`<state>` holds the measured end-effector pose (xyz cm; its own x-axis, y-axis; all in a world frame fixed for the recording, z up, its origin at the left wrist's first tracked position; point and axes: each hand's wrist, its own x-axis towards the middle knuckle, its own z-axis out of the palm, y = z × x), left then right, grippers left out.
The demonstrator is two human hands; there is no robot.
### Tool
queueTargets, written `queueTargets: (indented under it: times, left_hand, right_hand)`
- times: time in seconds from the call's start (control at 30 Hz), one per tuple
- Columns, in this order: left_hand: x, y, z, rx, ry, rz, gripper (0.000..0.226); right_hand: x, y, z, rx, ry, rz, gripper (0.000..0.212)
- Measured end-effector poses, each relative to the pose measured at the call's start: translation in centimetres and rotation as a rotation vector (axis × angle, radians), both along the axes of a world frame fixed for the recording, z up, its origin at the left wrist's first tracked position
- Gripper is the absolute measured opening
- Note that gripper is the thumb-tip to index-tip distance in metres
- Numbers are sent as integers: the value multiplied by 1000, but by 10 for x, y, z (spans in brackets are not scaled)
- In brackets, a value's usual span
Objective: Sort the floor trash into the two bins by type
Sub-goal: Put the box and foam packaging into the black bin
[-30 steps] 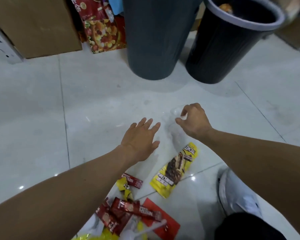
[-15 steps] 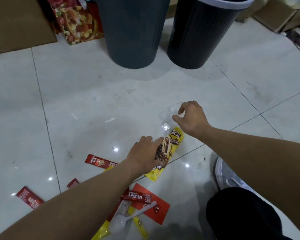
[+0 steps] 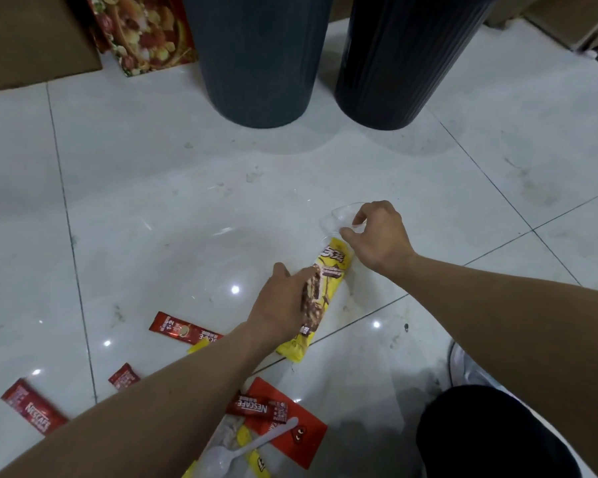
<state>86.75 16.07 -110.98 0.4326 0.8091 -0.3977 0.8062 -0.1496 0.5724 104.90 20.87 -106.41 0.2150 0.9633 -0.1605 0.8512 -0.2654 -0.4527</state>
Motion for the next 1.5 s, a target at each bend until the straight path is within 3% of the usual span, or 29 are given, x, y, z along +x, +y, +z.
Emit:
queueTargets:
  times: [0.33,0.67,0.97,1.2,1.5]
  left_hand:
    - [-17,17,5,-47,-226,228,74]
    - [-12,80,83,63,-356,409,79]
    - [57,154,176,268,-466,502,78]
    - [119,210,213,411,-544,512,78]
    - [173,270,260,434,-679,491,80]
  right_hand:
    - [0,20,13,59,11,-9,30]
    - [16,85,86,207,57,-6,40]
    - [77,157,165,399,88,73,32]
    - [135,209,208,532,100,133,36]
    - [187,258,232,606,215,-3,36]
